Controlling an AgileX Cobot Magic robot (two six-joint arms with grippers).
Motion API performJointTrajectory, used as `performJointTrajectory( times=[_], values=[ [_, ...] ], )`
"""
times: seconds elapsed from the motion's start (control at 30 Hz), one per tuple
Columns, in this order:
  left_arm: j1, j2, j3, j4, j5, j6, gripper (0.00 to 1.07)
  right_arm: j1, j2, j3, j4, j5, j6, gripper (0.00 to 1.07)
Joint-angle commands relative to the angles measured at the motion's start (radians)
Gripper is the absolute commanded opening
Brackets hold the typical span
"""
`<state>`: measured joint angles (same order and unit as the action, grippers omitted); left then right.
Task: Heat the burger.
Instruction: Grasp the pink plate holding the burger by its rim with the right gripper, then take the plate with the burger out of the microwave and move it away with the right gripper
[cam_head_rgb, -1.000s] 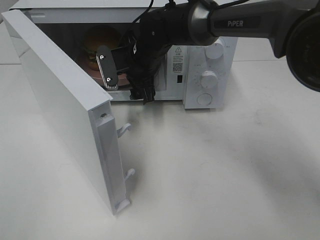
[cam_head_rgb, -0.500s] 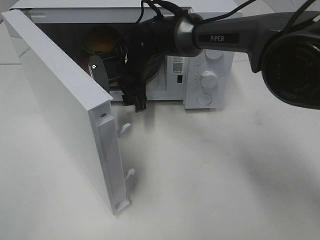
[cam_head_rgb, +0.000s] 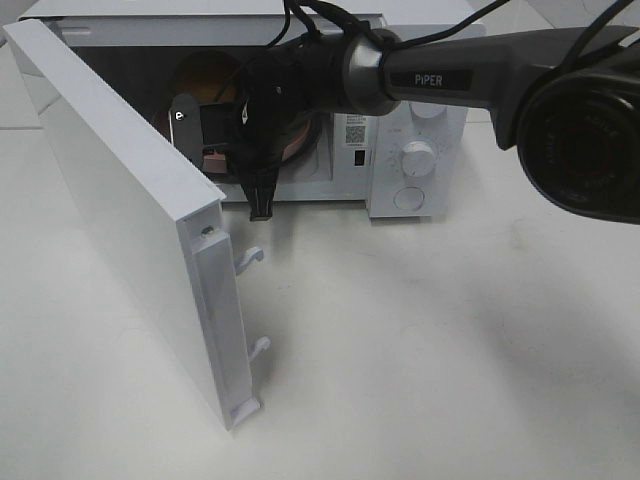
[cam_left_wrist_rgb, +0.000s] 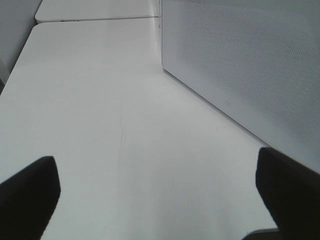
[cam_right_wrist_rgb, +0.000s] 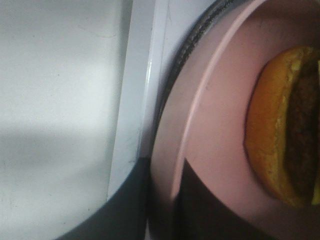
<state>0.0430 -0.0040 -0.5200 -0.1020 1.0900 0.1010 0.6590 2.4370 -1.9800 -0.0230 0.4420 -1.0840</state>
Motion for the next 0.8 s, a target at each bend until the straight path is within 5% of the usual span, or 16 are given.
performJointTrajectory(
  times=[0.03,0.5,0.8],
  values=[
    [0.000,-0.005,0.002,-0.004,-0.015,-0.004,1.00,-0.004,-0.017,-0.004,0.008,0.012,0.037,0.00],
    [0.000,-0.005,0.002,-0.004,-0.015,-0.004,1.00,0.008,-0.088,0.014,0.007,0.102,-0.038,0.00],
    [0.000,-0.005,0.002,-0.004,-0.015,-0.004,1.00,-0.005,-0.177,0.164,0.155,-0.006,-0.356,0.00]
  ],
)
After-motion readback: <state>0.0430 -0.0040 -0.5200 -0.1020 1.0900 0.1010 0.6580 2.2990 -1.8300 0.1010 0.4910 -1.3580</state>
